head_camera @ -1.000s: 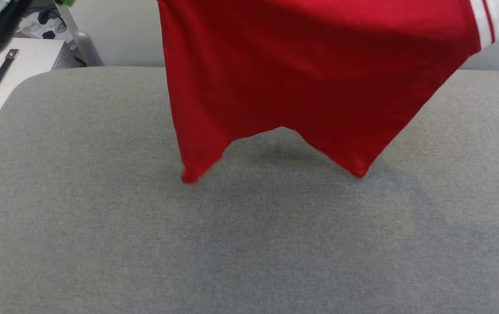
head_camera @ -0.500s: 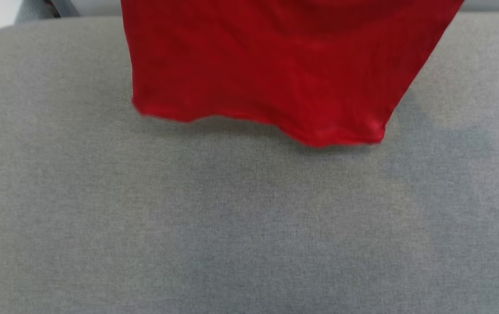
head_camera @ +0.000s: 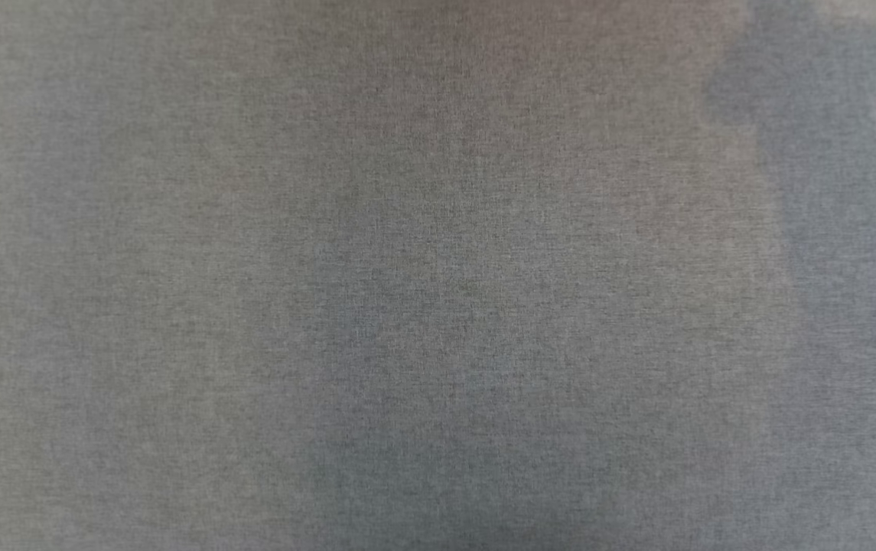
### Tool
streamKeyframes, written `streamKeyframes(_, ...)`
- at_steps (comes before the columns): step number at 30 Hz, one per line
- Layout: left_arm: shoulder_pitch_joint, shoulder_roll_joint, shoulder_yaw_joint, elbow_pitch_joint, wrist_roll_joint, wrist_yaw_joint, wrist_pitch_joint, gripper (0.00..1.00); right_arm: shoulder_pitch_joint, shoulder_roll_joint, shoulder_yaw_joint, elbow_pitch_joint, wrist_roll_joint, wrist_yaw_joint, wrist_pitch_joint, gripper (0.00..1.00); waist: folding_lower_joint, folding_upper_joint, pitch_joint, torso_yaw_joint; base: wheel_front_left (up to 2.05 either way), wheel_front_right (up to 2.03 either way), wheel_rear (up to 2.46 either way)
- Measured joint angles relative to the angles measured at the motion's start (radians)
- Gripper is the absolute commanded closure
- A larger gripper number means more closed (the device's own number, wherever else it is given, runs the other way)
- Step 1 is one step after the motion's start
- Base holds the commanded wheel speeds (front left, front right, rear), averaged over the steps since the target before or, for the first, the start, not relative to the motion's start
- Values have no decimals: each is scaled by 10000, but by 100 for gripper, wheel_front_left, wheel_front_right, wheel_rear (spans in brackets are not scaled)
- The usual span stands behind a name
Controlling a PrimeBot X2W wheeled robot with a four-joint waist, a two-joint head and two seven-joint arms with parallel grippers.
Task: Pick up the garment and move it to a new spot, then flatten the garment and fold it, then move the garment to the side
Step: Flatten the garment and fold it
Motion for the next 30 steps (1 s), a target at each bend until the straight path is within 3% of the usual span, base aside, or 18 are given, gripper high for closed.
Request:
streamKeyframes(8, 217, -261, 6, 752, 6, -320, -236, 100, 119, 357, 803, 1099, 476, 0, -1003, 100, 1, 0, 491, -54, 0, 0, 0)
streamKeyframes(14, 1622, -151, 366, 119, 73, -397, -280, 100, 1385, 299, 1831, 1055, 1078, 0, -1584, 100, 0, 0, 285, -89, 0, 0, 0)
streamKeyframes(30, 9451, 811, 1730, -3883, 518, 577, -282, 100, 7217, -1465, 3114, -1532, 3565, 0, -2754, 100, -2, 0, -1624, 44, 0, 0, 0)
